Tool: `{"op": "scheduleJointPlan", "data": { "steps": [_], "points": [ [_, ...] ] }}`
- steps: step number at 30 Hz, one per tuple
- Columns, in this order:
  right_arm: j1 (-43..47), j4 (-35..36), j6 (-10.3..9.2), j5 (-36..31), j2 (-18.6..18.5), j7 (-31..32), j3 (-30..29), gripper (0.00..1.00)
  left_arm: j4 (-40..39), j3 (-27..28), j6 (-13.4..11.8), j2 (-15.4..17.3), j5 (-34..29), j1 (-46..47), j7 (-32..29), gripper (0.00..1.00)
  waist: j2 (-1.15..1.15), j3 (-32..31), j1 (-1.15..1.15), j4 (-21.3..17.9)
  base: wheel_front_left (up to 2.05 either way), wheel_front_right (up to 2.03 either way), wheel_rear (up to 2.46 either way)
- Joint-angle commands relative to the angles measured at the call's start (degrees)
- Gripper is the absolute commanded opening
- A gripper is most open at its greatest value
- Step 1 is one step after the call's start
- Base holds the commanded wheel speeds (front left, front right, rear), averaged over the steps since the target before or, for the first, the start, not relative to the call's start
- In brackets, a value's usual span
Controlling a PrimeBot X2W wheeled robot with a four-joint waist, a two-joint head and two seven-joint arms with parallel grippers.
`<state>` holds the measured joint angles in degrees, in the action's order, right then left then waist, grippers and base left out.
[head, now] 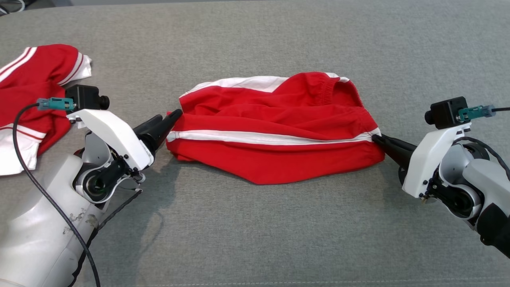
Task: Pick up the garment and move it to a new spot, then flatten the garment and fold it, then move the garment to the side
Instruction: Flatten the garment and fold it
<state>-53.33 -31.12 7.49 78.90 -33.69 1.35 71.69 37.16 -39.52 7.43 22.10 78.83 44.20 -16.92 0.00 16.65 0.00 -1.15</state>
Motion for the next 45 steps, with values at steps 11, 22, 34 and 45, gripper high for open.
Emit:
{"op": "scheduleJointPlan", "data": {
  "steps": [11,22,34,45],
  "points": [
    [3.8,-1.82,0.0,0.18,0.89,-2.77,0.71,0.0,-8.42,-1.15,0.05,4.72,2.95,-4.95,7.73,1.0,0.0,-2.7,0.0,4.4,0.0,0.0,0.0],
    [3.96,-2.28,0.0,-0.76,1.18,-3.04,1.2,0.0,-14.82,-5.48,0.05,5.24,2.66,-9.91,19.24,1.0,0.0,-1.95,0.0,3.61,0.0,0.0,0.0],
    [3.5,-2.28,0.0,-1.53,2.1,-2.93,1.48,0.0,-9.9,-12.15,0.05,6.08,0.43,-5.4,27.0,1.0,0.0,-0.84,0.0,2.04,0.0,0.0,0.0],
    [4.02,-2.86,0.0,-1.98,2.59,-3.18,1.58,0.0,-10.59,-15.56,0.05,6.35,4.53,-2.38,28.48,1.0,0.0,-0.35,0.0,1.18,0.0,0.0,0.0]
  ]
}}
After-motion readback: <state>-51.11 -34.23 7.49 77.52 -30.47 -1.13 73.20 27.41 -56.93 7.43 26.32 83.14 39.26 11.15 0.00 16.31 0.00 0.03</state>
